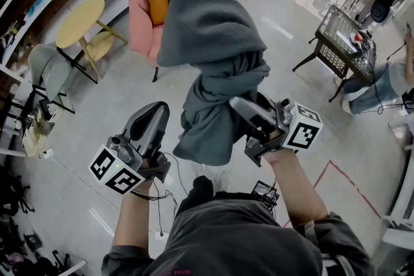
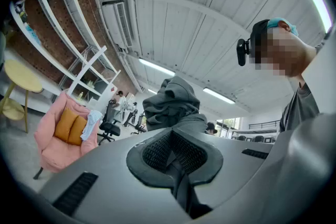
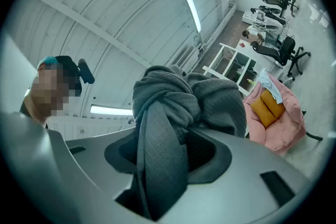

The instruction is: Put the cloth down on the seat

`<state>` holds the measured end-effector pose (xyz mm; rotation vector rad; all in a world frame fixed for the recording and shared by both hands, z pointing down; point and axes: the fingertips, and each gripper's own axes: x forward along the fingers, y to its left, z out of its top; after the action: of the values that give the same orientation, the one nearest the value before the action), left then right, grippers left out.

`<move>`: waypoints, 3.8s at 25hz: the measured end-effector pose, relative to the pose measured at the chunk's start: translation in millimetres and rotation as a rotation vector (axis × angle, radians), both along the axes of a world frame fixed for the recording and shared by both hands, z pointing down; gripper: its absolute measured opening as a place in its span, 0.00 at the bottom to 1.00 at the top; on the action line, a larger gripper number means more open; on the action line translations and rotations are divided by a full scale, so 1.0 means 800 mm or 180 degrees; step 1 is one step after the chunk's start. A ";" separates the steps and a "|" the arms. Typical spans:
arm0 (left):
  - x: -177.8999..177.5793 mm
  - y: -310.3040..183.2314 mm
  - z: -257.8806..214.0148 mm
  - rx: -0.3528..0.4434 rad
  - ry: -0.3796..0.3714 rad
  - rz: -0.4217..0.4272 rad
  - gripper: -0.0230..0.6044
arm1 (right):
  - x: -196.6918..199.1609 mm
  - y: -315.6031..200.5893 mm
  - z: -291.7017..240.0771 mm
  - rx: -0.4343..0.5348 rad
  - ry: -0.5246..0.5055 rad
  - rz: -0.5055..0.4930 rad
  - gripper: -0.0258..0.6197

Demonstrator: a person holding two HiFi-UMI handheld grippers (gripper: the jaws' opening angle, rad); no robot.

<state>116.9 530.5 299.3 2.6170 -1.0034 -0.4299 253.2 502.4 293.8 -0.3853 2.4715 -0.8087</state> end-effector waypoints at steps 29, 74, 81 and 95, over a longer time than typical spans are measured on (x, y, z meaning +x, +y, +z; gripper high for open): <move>-0.051 -0.042 0.014 -0.0012 0.0117 -0.0065 0.05 | -0.035 -0.041 0.018 -0.0176 0.0094 -0.0028 0.35; -0.150 -0.463 0.007 -0.0017 -0.0002 -0.0134 0.05 | -0.130 -0.480 0.028 -0.0349 0.0039 -0.0011 0.35; -0.137 -0.554 0.012 -0.0070 -0.0031 -0.0243 0.05 | -0.116 -0.582 0.034 -0.0377 0.0040 -0.0100 0.35; -0.188 -0.693 0.028 -0.0106 0.0002 -0.0367 0.05 | -0.167 -0.740 0.046 -0.0377 0.0188 -0.0150 0.35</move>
<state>-33.8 -24.3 322.1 2.5381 -1.1554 -0.4369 119.5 -89.9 330.8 -0.3997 2.5027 -0.9794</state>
